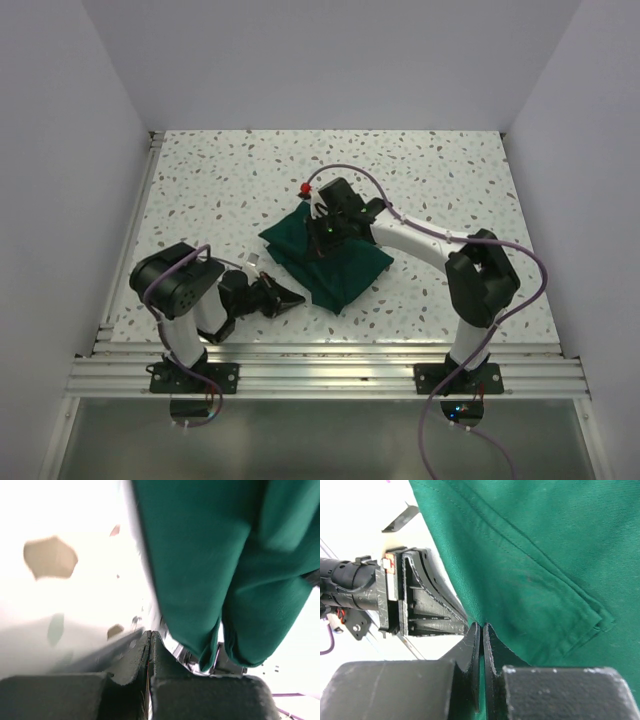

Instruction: Prepare the surgical pack

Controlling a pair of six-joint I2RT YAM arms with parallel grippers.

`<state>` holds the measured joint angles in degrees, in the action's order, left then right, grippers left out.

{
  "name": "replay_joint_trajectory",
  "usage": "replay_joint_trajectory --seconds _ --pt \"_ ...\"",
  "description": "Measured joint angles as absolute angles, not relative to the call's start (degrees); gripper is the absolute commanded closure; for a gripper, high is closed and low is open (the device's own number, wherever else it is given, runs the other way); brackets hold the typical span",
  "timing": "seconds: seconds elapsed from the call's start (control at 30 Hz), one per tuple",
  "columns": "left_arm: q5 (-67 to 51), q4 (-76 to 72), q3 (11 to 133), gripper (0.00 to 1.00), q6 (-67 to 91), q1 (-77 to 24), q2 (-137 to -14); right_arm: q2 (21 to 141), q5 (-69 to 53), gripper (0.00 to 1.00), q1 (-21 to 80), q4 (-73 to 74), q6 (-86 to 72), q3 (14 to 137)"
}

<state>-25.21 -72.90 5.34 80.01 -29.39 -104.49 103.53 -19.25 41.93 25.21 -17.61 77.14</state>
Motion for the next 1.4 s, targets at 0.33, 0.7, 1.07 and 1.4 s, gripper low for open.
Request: replay_joint_trajectory --seconds 0.33,0.7,1.07,1.4 --pt "-25.2 -72.6 5.5 1.0 81.5 -32.0 -103.0 103.5 -21.1 1.0 42.0 24.6 -17.9 77.1" --pt "-25.1 -78.2 8.1 1.0 83.0 -32.0 -110.8 103.1 -25.8 1.0 42.0 22.3 -18.2 74.9" --pt "-24.6 -77.2 8.9 1.0 82.7 -32.0 -110.6 102.3 -31.3 1.0 45.5 19.5 -22.1 73.5" --pt "-24.3 -73.5 9.7 1.0 81.4 -32.1 -109.1 102.3 -37.1 1.0 46.1 7.0 -32.9 66.0"
